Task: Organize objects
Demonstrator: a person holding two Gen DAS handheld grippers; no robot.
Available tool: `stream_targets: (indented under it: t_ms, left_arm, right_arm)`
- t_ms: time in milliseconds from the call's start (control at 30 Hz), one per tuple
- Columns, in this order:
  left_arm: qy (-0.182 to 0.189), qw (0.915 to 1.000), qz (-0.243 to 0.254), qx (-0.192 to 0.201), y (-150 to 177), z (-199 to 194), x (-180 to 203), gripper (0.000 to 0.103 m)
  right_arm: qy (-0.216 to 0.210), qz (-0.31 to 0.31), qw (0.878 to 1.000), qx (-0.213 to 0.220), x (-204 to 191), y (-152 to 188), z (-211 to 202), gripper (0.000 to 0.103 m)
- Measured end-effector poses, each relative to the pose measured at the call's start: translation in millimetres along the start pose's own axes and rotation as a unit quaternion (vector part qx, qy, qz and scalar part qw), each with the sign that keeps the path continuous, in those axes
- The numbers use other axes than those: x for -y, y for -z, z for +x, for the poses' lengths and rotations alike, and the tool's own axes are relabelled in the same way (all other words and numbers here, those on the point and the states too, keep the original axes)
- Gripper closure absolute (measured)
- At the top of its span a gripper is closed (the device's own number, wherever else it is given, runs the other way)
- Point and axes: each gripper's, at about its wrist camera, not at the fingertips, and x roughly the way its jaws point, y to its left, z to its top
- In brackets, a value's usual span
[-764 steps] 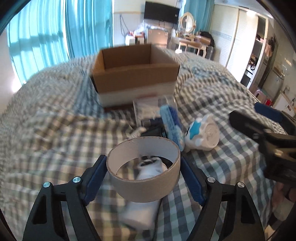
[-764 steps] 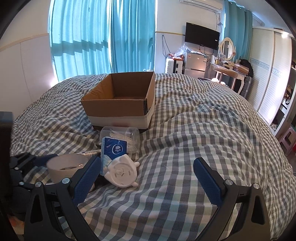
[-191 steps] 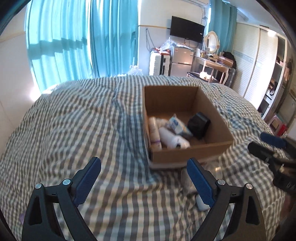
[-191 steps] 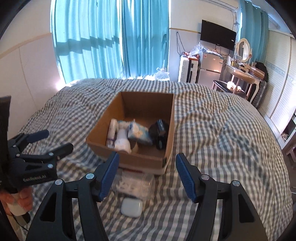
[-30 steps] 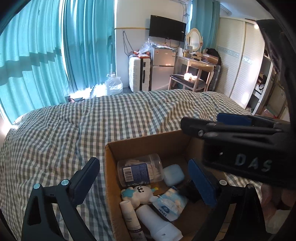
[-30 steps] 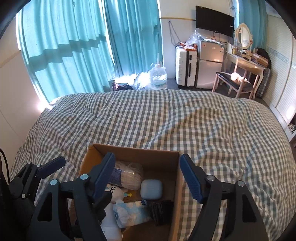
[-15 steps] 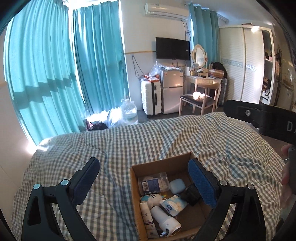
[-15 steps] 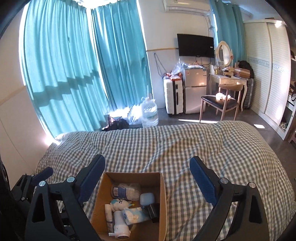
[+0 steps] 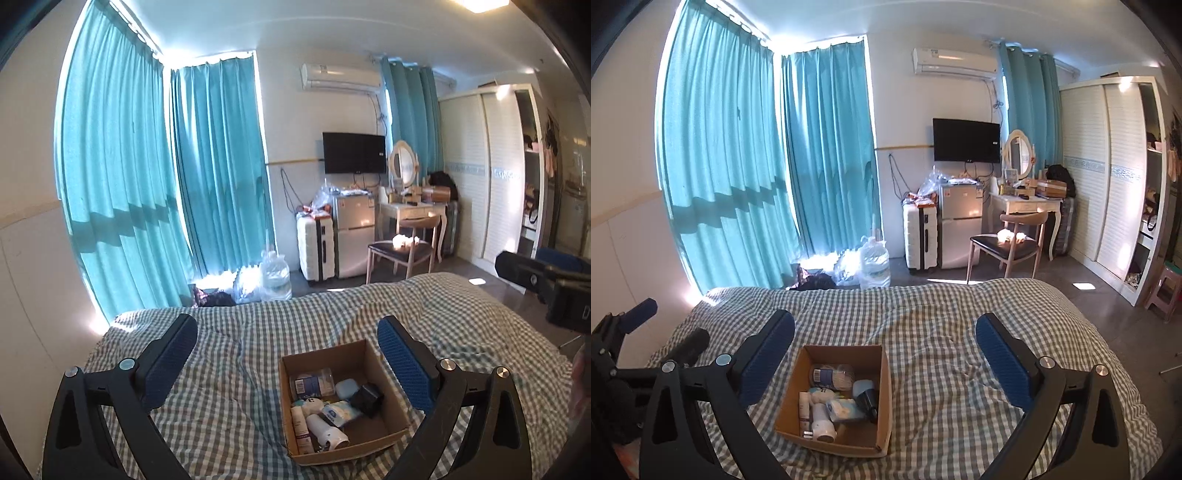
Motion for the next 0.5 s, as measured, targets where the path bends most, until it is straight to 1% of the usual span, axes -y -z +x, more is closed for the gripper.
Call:
stream_targets:
  t_ms: [100,200,333,367,433,500]
  left_arm:
    - [-0.005,0.9998,0.003,0.016,7.1,-23.6,1.3,0.000]
    - [-0.011,0.9996,0.003,0.025,18.1,-41.6,0.8,0.000]
    - [-0.022,0.9990,-0.012,0.036,37.1,-61.4,-2.1,0.000]
    - [-0.026,0.9988,-0.013,0.039,41.5,-64.1,-2.1,0.000]
    - [-0.044,0.9972,-0.018,0.057,52.5,-73.0,-2.8,0.000]
    - [-0.052,0.9961,-0.021,0.067,64.3,-79.0,-3.3,0.000]
  right_arm:
    - [0.002,-0.006,1.000,0.011,-0.5,12.8,-20.9,0.003]
    - [0.009,-0.005,1.000,0.015,-0.3,30.1,-36.8,0.003]
    - [-0.004,-0.003,1.000,0.029,-2.8,57.7,-51.9,0.003]
    - [-0.001,-0.006,0.999,0.034,-3.3,64.5,-55.1,0.002]
    - [0.018,-0.018,0.998,0.049,-5.9,80.5,-59.5,0.002]
    - [0.034,-0.020,0.997,0.063,-5.2,101.0,-62.5,0.002]
